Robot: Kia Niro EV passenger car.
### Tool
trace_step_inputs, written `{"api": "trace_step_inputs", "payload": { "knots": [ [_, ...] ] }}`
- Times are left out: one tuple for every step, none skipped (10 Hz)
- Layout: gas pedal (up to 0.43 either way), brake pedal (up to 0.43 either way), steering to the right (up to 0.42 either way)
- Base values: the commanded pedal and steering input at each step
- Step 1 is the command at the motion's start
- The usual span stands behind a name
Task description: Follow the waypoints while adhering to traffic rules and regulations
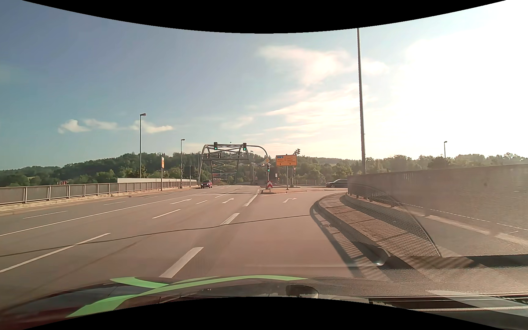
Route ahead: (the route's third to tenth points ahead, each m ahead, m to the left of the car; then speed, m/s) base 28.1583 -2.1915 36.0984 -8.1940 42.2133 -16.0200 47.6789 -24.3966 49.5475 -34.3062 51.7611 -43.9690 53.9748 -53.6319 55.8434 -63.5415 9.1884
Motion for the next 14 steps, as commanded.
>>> {"api": "trace_step_inputs", "payload": {
  "knots": [
    [0.02, 0.0, 0.004],
    [0.02, 0.0, 0.004],
    [0.02, 0.0, 0.004],
    [0.028, 0.0, 0.005],
    [0.028, 0.0, 0.009],
    [0.028, 0.0, 0.014],
    [0.028, 0.0, 0.02],
    [0.047, 0.0, 0.025],
    [0.059, 0.0, 0.033],
    [0.067, 0.0, 0.04],
    [0.067, 0.0, 0.045],
    [0.067, 0.0, 0.051],
    [0.087, 0.0, 0.057],
    [0.087, 0.0, 0.061]
  ]
}}
